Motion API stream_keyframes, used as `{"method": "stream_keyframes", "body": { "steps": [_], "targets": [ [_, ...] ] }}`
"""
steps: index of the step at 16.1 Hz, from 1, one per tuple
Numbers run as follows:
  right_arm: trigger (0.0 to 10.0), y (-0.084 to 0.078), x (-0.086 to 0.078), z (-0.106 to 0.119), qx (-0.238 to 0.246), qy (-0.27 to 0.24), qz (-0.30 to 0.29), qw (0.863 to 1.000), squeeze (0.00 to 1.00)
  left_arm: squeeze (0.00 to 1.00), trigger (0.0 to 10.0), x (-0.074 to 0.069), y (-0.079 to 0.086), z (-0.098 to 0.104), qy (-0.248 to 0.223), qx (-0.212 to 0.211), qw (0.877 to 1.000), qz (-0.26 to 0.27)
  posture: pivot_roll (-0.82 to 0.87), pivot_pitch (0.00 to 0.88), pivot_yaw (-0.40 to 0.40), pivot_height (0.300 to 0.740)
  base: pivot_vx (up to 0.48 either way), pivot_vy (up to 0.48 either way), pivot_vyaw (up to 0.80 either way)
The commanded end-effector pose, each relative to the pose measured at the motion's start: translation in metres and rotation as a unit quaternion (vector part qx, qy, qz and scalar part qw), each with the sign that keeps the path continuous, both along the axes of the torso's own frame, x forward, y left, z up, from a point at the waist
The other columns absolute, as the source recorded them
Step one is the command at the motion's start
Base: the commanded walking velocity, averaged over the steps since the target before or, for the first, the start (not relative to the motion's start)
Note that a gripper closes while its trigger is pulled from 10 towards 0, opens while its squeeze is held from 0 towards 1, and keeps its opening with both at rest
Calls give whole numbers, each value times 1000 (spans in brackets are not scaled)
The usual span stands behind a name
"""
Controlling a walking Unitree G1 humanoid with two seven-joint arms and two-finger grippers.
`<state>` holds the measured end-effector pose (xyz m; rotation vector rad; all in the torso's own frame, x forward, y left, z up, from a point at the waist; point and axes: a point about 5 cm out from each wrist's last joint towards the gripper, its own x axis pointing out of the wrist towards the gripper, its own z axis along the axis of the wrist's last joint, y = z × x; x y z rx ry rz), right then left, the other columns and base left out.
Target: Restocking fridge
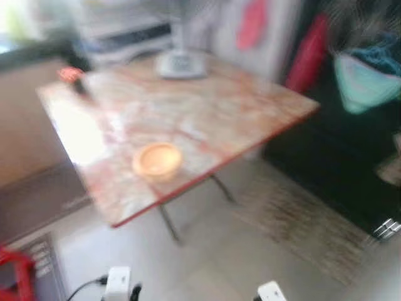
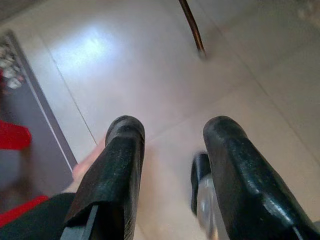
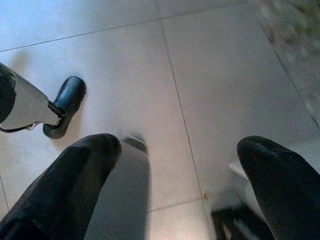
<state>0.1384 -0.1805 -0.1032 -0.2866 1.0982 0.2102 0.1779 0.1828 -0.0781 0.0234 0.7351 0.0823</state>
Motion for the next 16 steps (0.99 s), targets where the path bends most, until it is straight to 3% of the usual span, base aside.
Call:
{"method": "stream_keyframes", "body": {
  "steps": [1, 4, 7, 9, 11, 14, 15, 16],
  "targets": [
    [10000, -5, 1, 1, -11, 2, -5, 1000, 0, 0, 10000, -2, 1, -1, -1, 6, 1000, -1, -30, 0, 27, 740, 0, 0, 800],
    [10000, -7, 7, 3, -9, -4, -16, 1000, 0, 0, 10000, 13, 1, 11, -50, 10, 999, -6, -26, 0, 27, 740, 0, 0, 0],
    [10000, -13, 10, 5, -17, -3, -13, 1000, 0, 0, 10000, 37, 1, 36, -153, 32, 987, -19, -21, 0, 26, 740, 0, 0, 0],
    [10000, -14, 11, 5, -19, -4, -11, 1000, 0, 0, 10000, 41, 1, 47, -194, 46, 980, -24, -22, 0, 29, 740, 0, 0, 0],
    [10000, -14, 11, 5, -21, -3, -5, 1000, 0, 0, 10000, 35, 1, 51, -216, 56, 975, -21, -20, 4, 32, 740, 0, 0, 0],
    [10000, -16, 10, 5, -26, 1, 7, 1000, 0, 0, 10000, 15, 1, 60, -253, 73, 964, -24, -18, 10, 31, 740, 0, 0, 0],
    [10000, -15, 10, 5, -28, 1, 11, 1000, 0, 0, 10000, -1, 4, 72, -279, 98, 955, -12, -15, 14, 29, 740, 0, 0, 0],
    [10000, -15, 10, 5, -29, 1, 13, 999, 0, 0, 10000, -7, 9, 80, -289, 112, 951, 4, -12, 15, 28, 740, 0, 0, 0]
  ]
}}
